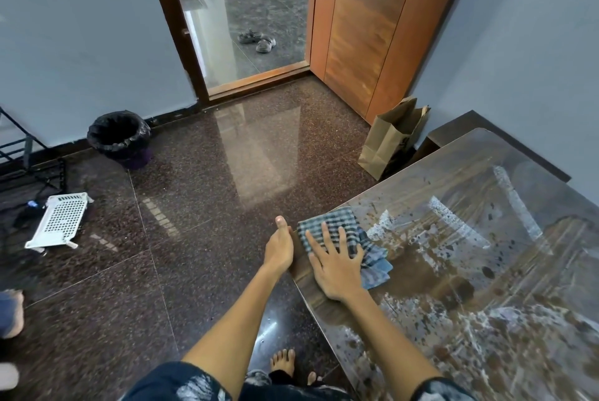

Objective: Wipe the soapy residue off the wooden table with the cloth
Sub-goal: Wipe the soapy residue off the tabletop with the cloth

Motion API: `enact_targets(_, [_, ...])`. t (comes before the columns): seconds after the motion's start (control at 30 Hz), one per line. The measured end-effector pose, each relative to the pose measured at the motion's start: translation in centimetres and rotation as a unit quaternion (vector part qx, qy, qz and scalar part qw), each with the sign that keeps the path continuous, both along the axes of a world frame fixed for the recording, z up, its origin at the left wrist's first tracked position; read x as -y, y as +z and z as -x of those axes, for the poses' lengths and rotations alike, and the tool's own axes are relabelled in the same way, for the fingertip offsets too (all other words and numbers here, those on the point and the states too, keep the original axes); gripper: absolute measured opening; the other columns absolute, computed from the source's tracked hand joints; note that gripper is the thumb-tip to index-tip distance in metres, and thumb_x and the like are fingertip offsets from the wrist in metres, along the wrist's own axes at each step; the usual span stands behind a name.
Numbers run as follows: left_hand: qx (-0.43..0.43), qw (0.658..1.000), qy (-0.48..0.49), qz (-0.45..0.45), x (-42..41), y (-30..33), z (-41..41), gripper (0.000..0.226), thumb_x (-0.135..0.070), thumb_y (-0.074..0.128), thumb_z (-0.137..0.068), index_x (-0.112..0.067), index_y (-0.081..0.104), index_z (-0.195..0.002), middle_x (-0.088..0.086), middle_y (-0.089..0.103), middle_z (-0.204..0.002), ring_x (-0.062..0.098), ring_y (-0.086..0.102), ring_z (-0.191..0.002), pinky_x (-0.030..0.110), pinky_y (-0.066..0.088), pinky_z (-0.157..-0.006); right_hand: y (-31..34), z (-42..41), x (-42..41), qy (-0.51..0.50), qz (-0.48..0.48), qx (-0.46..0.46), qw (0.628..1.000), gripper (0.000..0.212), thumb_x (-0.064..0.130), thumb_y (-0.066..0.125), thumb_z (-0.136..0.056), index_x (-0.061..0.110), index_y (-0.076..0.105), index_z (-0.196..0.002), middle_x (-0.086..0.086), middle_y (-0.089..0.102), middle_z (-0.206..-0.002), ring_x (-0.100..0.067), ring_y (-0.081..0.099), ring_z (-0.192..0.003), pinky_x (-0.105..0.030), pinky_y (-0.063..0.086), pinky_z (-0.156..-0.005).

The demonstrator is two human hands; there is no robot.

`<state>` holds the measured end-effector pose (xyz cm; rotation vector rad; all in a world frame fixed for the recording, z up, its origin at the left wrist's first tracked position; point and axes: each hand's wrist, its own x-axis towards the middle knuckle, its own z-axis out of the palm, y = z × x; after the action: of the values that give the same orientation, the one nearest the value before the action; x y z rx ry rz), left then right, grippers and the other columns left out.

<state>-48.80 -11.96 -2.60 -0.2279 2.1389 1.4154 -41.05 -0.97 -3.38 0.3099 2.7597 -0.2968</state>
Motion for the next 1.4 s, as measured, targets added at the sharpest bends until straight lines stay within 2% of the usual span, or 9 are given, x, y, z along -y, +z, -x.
enact_targets(0.13, [-0.029,0.999,-0.027,0.016,-0.6,-0.3,-0.1,0.064,-0.052,0.004,-0.095,-0.017,0.058,-0.092,0.004,0.059,-0.097,0.02,0.052,-0.097,0.034,0.037,-0.085,0.0,-4.7,-0.1,0.097,-0.018,-0.015,0.995,0.05,0.048,0.004,-0.099,0.042,0.029,-0.143,0.008,0.025,-0.151,-0.022,0.032,-0.137,-0.044,0.02,-0.101])
enact_targets(0.23, [-0.065,0.996,-0.045,0.033,-0.9,-0.7,-0.6,0.067,-0.055,0.006,-0.093,-0.009,0.048,-0.067,0.001,0.05,-0.069,0.017,0.05,-0.069,0.033,0.038,-0.068,-0.4,-7.9,-1.9,0.093,0.001,-0.004,0.996,0.045,0.048,0.012,-0.101,0.046,0.026,-0.143,0.011,0.03,-0.15,-0.014,0.026,-0.137,-0.041,0.02,-0.103])
enact_targets(0.4, [-0.139,0.984,-0.086,0.075,-0.8,-1.3,-1.3,0.063,-0.047,0.013,-0.097,0.0,0.054,-0.088,0.016,0.06,-0.097,0.029,0.052,-0.098,0.045,0.038,-0.091,-0.1,-3.8,-4.7,-0.01,0.003,-0.015,1.0,0.055,0.061,-0.006,-0.087,0.054,-0.009,-0.141,0.016,-0.02,-0.152,-0.013,-0.011,-0.144,-0.049,0.0,-0.111])
enact_targets(0.6, [-0.133,0.968,-0.142,0.159,-1.4,-0.8,-1.6,0.055,-0.041,0.017,-0.1,-0.009,0.035,-0.141,0.006,0.029,-0.151,0.026,0.012,-0.142,0.049,0.002,-0.114,0.2,-2.0,-0.8,0.001,-0.022,-0.02,1.0,0.05,0.046,0.016,-0.097,0.042,0.014,-0.147,0.007,0.011,-0.158,-0.027,0.016,-0.143,-0.062,0.022,-0.101])
enact_targets(0.7, [-0.142,0.96,-0.176,0.163,-1.7,-0.6,-1.6,0.057,-0.043,0.017,-0.1,-0.009,0.026,-0.145,0.005,0.022,-0.154,0.025,0.005,-0.144,0.047,-0.003,-0.114,0.1,-5.3,-1.1,0.056,-0.015,-0.018,0.998,0.044,0.045,0.032,-0.091,0.041,0.038,-0.135,0.008,0.045,-0.143,-0.024,0.049,-0.125,-0.053,0.042,-0.087])
enact_targets(0.87, [-0.177,0.938,-0.229,0.19,-2.1,-0.7,-1.6,0.057,-0.041,0.025,-0.1,-0.009,0.021,-0.147,0.006,0.014,-0.156,0.023,0.001,-0.144,0.045,-0.004,-0.114,0.3,-8.9,-5.4,0.074,-0.023,-0.053,0.996,0.051,0.057,0.025,-0.094,0.043,0.031,-0.142,0.01,0.031,-0.149,-0.012,0.041,-0.131,-0.045,0.05,-0.087])
enact_targets(1.0, [-0.207,0.909,-0.275,0.236,-2.5,-0.6,-1.3,0.062,-0.037,0.038,-0.097,-0.009,0.015,-0.148,0.007,0.01,-0.156,0.025,0.001,-0.144,0.043,-0.001,-0.115,0.3,-5.3,-8.5,0.017,-0.072,-0.009,0.997,0.067,0.074,-0.004,-0.078,0.051,-0.015,-0.14,0.014,-0.022,-0.149,-0.007,-0.015,-0.137,-0.055,0.005,-0.112])
enact_targets(1.17, [-0.208,0.91,-0.272,0.234,-3.1,-0.7,-1.4,0.062,-0.037,0.036,-0.097,-0.006,0.015,-0.147,0.008,0.014,-0.155,0.026,0.007,-0.143,0.044,0.003,-0.115,-0.6,-4.7,-5.1,-0.026,-0.048,-0.019,0.998,0.059,0.06,0.01,-0.095,0.037,0.033,-0.144,0.001,0.037,-0.149,-0.024,0.039,-0.134,-0.054,0.039,-0.097])
enact_targets(1.4, [-0.2,0.917,-0.268,0.217,-4.2,-0.7,-0.7,0.058,-0.035,0.034,-0.098,-0.006,0.02,-0.146,0.007,0.02,-0.154,0.026,0.012,-0.143,0.044,0.004,-0.115,-1.3,-12.3,-4.9,0.127,-0.066,-0.109,0.984,0.048,0.053,0.023,-0.098,0.044,0.023,-0.146,0.012,0.028,-0.152,-0.014,0.028,-0.138,-0.038,0.021,-0.102])
